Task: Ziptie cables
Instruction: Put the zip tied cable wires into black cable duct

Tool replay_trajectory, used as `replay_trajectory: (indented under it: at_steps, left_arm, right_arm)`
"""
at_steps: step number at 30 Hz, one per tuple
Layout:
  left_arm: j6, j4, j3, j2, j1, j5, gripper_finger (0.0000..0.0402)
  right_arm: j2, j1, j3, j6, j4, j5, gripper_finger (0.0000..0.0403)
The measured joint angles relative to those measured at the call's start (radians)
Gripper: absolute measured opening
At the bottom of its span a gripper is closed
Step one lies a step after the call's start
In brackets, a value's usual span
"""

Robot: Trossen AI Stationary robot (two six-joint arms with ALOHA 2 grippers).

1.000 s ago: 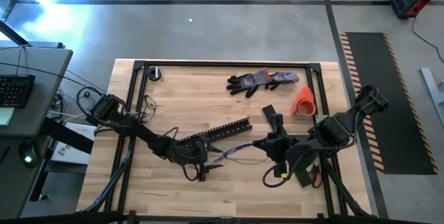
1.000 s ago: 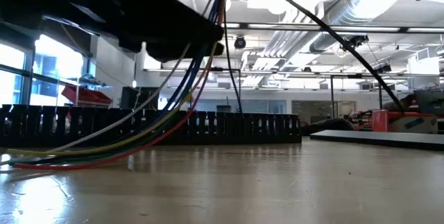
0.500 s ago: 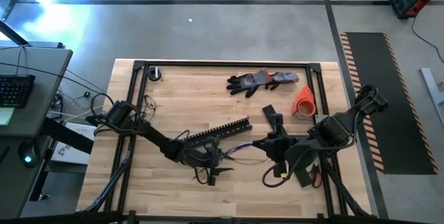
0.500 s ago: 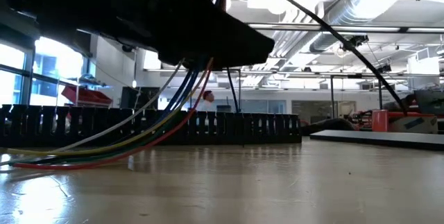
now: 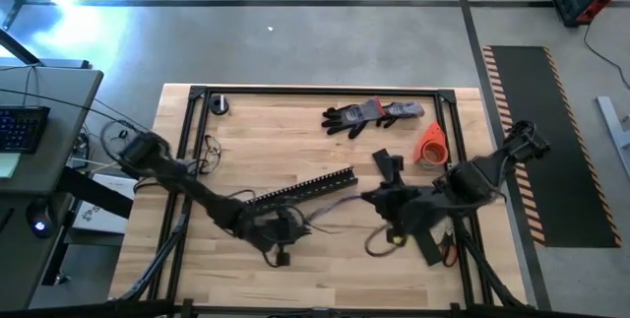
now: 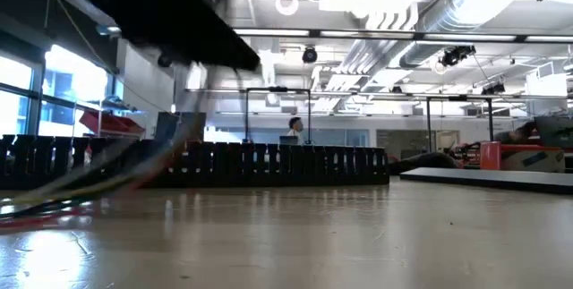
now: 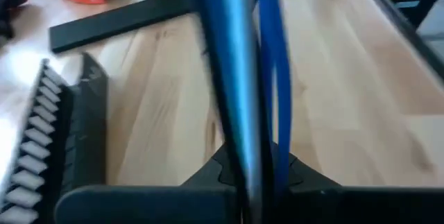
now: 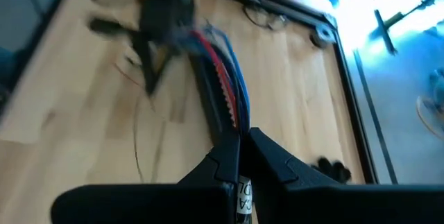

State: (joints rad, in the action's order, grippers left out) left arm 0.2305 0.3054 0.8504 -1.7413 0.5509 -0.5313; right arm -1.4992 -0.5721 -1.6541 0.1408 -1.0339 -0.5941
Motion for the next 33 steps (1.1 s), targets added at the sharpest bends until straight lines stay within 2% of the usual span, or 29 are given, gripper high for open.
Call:
replay_trajectory:
  at_steps: [3, 6, 11, 14, 16, 20, 28, 33]
  left_arm:
    - [0.076, -0.252, 0.034, 0.126, 0.035, -0.009, 0.0000]
    - [0.194, -0.608, 0.102, 0.244, 0.060, 0.012, 0.0000]
    - [0.428, -1.198, 0.245, 0.365, 0.079, 0.164, 0.0000]
    - [0.521, -1.422, 0.279, 0.397, 0.081, 0.267, 0.0000]
    - [0.551, -1.530, 0.274, 0.400, 0.076, 0.299, 0.0000]
    - [0.550, -1.545, 0.204, 0.400, 0.056, 0.327, 0.0000]
    - [0.519, -1.243, -0.017, 0.397, 0.025, 0.369, 0.0000]
    - [0.525, -1.141, -0.087, 0.398, 0.025, 0.404, 0.0000]
  right_arm:
    - [-0.006, 0.044, 0.020, 0.010, -0.002, 0.007, 0.0000]
    - [-0.006, 0.100, 0.078, -0.015, 0.062, 0.051, 0.0000]
    - [-0.008, 0.188, 0.229, -0.096, 0.272, 0.155, 0.0000]
    - [-0.008, 0.229, 0.304, -0.142, 0.398, 0.189, 0.0000]
    - [-0.008, 0.253, 0.334, -0.159, 0.445, 0.204, 0.0000]
    - [-0.008, 0.293, 0.369, -0.168, 0.486, 0.227, 0.0000]
    - [-0.008, 0.366, 0.425, -0.169, 0.485, 0.245, 0.0000]
    - [-0.008, 0.412, 0.427, -0.179, 0.467, 0.279, 0.0000]
